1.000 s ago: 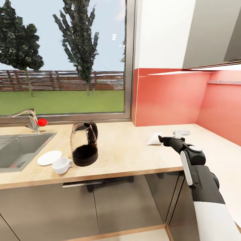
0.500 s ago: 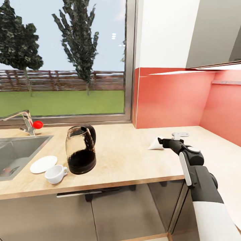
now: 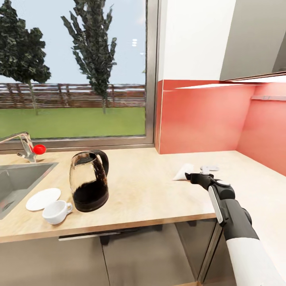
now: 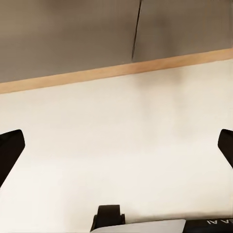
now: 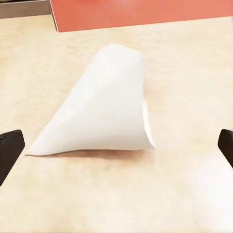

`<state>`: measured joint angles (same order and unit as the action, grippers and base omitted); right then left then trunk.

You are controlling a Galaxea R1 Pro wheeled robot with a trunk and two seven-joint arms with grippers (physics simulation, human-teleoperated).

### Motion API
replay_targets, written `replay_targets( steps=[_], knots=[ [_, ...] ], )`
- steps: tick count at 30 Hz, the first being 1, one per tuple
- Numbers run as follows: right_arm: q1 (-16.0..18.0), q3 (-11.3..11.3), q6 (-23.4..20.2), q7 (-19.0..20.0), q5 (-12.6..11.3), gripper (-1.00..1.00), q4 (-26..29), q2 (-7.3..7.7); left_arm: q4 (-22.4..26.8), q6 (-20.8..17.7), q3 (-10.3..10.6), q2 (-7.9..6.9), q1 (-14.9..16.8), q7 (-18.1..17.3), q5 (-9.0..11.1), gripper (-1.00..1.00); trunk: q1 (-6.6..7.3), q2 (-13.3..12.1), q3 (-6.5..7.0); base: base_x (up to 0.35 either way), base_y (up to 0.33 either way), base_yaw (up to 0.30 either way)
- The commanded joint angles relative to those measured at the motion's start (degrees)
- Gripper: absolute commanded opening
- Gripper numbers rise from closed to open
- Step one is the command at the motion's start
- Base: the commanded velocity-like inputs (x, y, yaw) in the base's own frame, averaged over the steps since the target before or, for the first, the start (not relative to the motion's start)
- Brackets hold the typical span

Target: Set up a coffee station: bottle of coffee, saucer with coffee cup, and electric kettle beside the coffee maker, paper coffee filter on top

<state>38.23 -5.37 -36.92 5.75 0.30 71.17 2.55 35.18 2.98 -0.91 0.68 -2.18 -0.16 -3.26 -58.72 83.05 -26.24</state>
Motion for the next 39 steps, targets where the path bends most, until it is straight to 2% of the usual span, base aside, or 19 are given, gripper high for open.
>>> replay_targets(
  steps=[1,4,7,10,14,23,39],
  knots=[
    [0.0,-0.1,-0.2,0.3,0.1,1.00,-0.3,0.00,0.1,0.1,-0.1,0.03,0.0,0.0,-0.3,1.00,0.00,0.0,-0.05,0.065,-0.041,0.000],
    [0.1,-0.1,0.0,0.3,0.1,1.00,-1.7,0.00,0.1,0.2,-0.1,0.03,0.0,0.0,-0.3,1.00,0.00,0.0,-0.05,0.159,-0.117,0.000],
    [0.2,0.1,2.4,0.3,0.1,1.00,-4.0,-0.02,0.1,0.2,-0.1,0.03,0.0,0.0,-0.3,1.00,0.00,0.0,-0.05,0.115,-0.077,0.000],
    [0.4,2.7,3.7,0.3,0.1,1.00,-5.7,0.00,0.1,0.3,-0.1,0.03,0.0,0.0,-0.3,1.00,0.00,0.0,-0.05,0.164,-0.022,0.000],
    [0.4,3.6,4.0,0.2,0.1,1.00,-6.1,-0.06,0.1,0.3,-0.1,0.03,0.0,0.0,-0.3,1.00,0.00,0.0,-0.05,0.092,-0.005,0.000],
    [0.4,3.9,4.0,0.3,-0.1,1.00,-6.2,0.02,0.1,0.3,-0.1,0.03,0.0,0.0,-0.3,1.00,0.00,0.0,-0.05,0.106,0.018,0.000],
    [0.5,3.8,4.0,0.7,-0.2,1.00,-6.0,0.13,0.1,0.3,-0.1,0.03,0.0,0.0,-0.3,1.00,0.00,0.0,-0.05,0.010,0.001,0.000]
  ],
)
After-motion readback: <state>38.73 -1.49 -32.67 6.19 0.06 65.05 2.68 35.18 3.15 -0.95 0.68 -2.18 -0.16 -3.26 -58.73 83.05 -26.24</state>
